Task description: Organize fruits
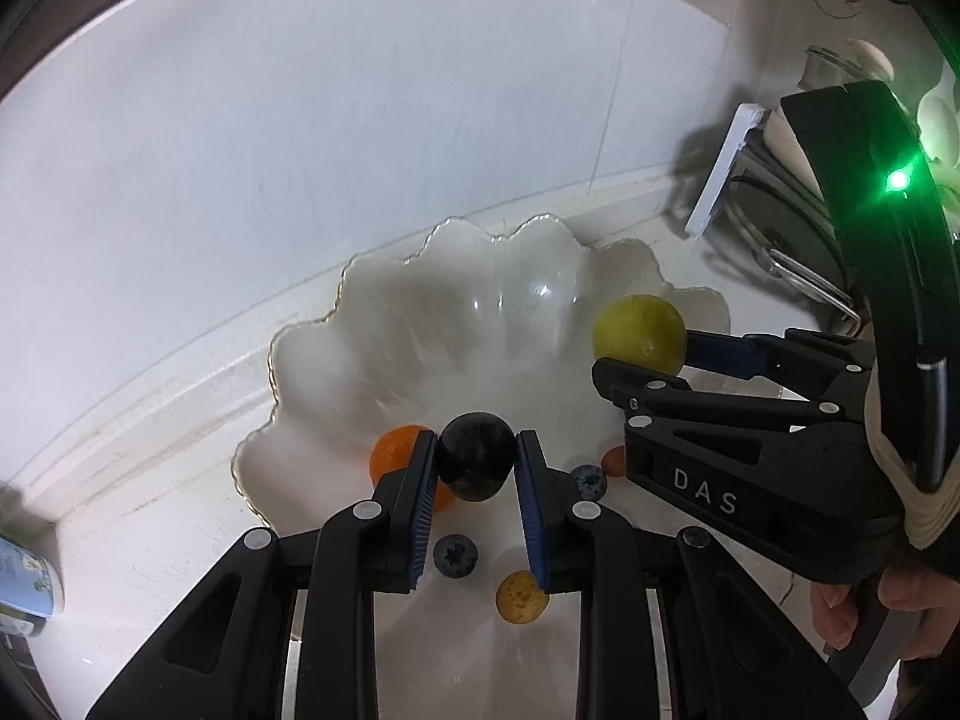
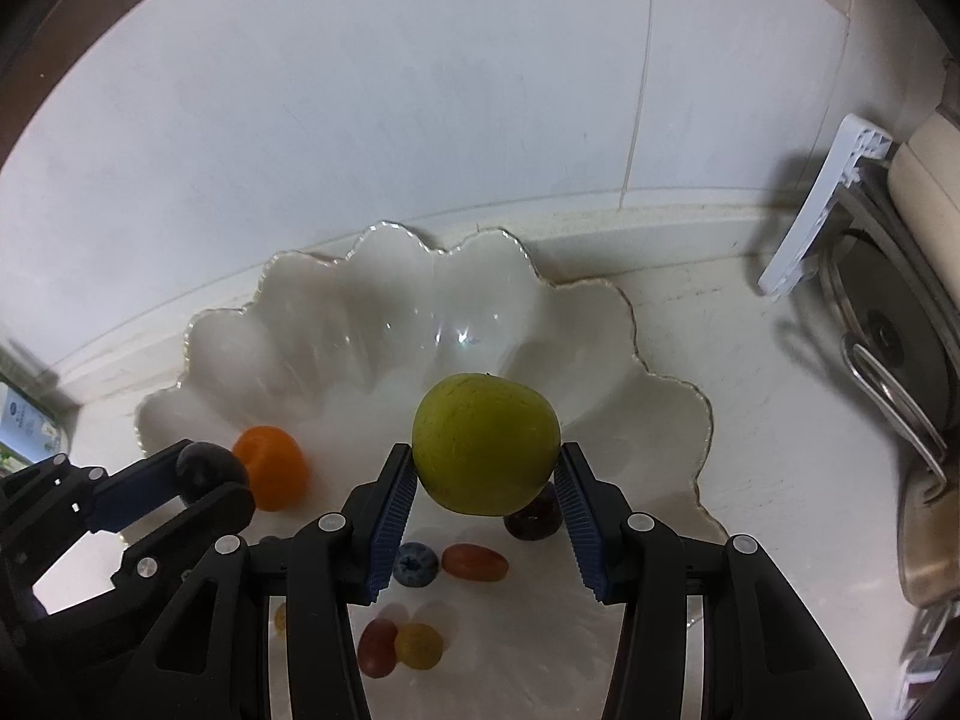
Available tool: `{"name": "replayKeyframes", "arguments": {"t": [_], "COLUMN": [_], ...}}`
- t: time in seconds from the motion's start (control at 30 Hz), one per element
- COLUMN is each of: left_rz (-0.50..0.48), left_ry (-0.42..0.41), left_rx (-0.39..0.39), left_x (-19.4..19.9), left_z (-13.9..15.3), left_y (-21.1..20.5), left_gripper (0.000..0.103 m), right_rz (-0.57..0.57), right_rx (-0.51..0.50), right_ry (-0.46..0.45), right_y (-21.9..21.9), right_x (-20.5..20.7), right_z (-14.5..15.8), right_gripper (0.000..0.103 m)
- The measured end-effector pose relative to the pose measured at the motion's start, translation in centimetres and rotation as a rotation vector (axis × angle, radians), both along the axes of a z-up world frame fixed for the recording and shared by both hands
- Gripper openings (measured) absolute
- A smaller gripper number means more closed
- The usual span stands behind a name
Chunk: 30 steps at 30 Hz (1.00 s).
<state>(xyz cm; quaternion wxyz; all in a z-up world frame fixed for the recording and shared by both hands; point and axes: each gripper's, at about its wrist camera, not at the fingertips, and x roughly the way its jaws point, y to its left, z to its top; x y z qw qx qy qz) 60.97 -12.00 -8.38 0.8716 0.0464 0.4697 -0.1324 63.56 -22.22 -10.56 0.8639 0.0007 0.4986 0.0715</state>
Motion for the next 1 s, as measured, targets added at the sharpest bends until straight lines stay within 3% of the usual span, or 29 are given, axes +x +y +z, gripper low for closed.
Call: {"name": "replayKeyframes", "arguments": {"t": [0.47, 0.53, 0.6, 1.0], "left_rz": [0.016, 0.019, 0.023, 0.055], "left_ry": [0.043, 0.047, 0.047, -0.029], "left_rx": [0.012, 0.008, -0.001, 0.026], "left_x": [0.5, 0.5, 0.4, -1.8], "left_z": [-1.2, -1.3, -1.2, 1.5], "left_y": [-0.1, -0.1, 0.1, 1.0], "left_gripper": [0.027, 0.032, 0.042, 0.042], "right_rz": [0.010, 0.015, 0.008, -0.016], "right_rx": [0.008, 0.019, 0.004, -0.021], "right_ry": [0.050, 0.042, 0.028, -0.055], "right_y": [-0.3, -0.5, -0.6, -1.1], "right_x": [0.6, 0.7, 0.5, -3.4], "right_z": [-1.3, -1.3, -0.8, 2.5], "right_gripper": [0.049, 0.050, 0.050, 0.050]}}
